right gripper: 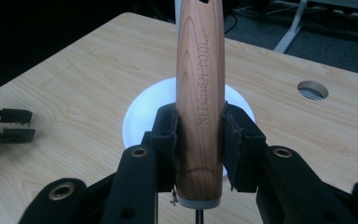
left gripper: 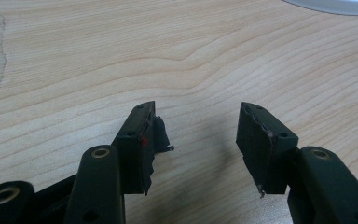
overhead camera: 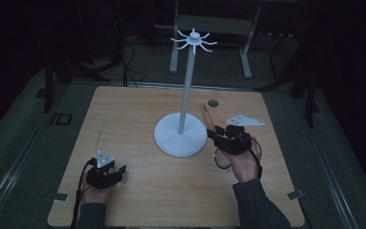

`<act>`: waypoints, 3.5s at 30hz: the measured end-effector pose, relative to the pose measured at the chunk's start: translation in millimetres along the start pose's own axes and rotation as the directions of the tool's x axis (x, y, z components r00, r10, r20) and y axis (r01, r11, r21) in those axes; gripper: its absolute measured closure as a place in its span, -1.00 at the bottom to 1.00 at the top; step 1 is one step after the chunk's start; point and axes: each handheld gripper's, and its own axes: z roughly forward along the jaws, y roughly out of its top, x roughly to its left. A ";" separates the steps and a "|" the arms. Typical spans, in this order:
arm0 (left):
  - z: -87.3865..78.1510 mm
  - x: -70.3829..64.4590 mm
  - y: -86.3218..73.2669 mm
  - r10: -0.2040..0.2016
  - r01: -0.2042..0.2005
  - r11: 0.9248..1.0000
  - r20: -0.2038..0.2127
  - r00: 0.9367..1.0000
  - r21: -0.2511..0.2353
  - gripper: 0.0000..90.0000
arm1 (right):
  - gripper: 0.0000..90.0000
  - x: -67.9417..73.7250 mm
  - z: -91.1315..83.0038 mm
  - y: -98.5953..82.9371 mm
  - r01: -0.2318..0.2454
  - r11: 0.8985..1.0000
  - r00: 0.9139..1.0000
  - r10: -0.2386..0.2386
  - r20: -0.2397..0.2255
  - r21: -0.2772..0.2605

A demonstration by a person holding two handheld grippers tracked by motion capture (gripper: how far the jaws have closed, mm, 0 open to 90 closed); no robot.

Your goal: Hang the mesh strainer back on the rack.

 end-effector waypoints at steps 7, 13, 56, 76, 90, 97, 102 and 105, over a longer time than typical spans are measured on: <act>0.4 -0.4 0.1 -0.001 0.001 1.000 0.000 1.000 0.001 0.06 | 0.51 -0.7 0.0 2.0 0.000 1.000 1.000 0.000 0.005 -0.022; 0.3 -0.3 0.1 -0.001 0.001 1.000 0.000 1.000 -0.001 0.06 | 0.51 -1.6 0.1 3.9 -0.005 1.000 1.000 0.005 0.006 -0.031; -0.9 0.8 0.4 0.001 -0.001 1.000 0.000 1.000 -0.002 0.06 | 0.51 -2.0 -6.0 30.9 -0.009 0.991 1.000 0.010 0.002 -0.135; -1.5 0.9 0.4 -0.006 0.006 1.000 -0.003 1.000 -0.008 0.06 | 0.51 0.2 -12.3 44.0 0.001 0.986 1.000 -0.001 0.002 -0.168; -1.0 0.7 0.4 -0.002 0.002 1.000 -0.002 1.000 -0.005 0.06 | 0.51 -2.1 -19.2 53.9 0.007 0.982 1.000 -0.005 0.011 -0.188; -0.9 0.9 0.4 -0.001 0.001 1.000 -0.002 1.000 -0.003 0.07 | 0.51 -3.6 -19.8 56.5 0.002 0.981 1.000 -0.001 0.006 -0.195; -1.0 0.9 0.4 -0.002 0.002 1.000 -0.002 1.000 -0.003 0.06 | 0.51 -4.2 -21.3 59.3 0.002 0.979 1.000 -0.001 0.007 -0.202; -1.0 1.0 0.4 -0.002 0.002 1.000 -0.003 1.000 -0.003 0.07 | 0.51 -4.8 -22.1 61.0 0.003 0.979 1.000 -0.001 0.006 -0.206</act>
